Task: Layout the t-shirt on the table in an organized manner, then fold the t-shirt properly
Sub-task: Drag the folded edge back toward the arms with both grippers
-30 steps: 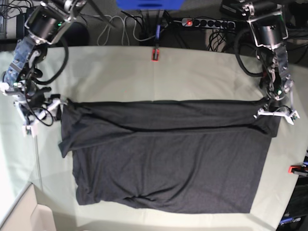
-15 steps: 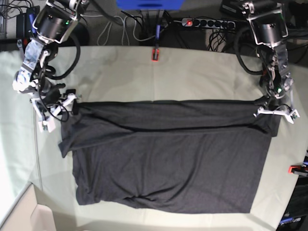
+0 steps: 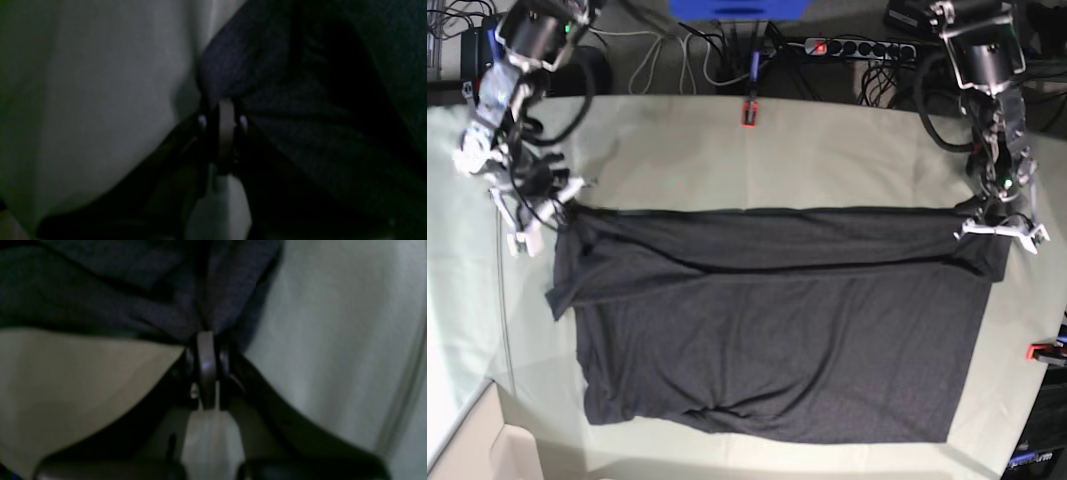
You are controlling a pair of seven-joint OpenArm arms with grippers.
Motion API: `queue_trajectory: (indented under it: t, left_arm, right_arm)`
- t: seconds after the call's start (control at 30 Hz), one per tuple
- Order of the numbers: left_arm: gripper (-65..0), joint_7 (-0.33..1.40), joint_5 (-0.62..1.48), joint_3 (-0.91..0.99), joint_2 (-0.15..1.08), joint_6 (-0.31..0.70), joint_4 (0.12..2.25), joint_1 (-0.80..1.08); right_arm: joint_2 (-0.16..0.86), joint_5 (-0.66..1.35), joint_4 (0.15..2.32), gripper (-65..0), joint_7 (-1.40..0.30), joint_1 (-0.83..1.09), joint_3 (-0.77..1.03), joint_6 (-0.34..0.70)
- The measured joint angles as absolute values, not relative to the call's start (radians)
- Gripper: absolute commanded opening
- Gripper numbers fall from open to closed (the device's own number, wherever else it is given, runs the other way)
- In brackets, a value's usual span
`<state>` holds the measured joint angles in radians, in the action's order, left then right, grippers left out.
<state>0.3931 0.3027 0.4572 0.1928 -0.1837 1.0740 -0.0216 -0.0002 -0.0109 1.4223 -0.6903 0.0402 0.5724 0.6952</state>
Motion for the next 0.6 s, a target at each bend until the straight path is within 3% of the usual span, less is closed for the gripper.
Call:
queue_trajectory:
  t: [0.2,0.6]
  left_arm:
    - [-64.9,0.43,0.311,0.455,0.184,-0.187,1.275,0.102]
    - [-64.9,0.64,0.312,0.463,0.188,-0.189,1.59,0.193]
  right_arm:
    - [-0.015,0.004,1.646,-65.0,-0.707,0.118,0.655,0.699]
    - [-0.017,-0.006,1.809,-65.0,-0.746,0.154,0.677,0.7]
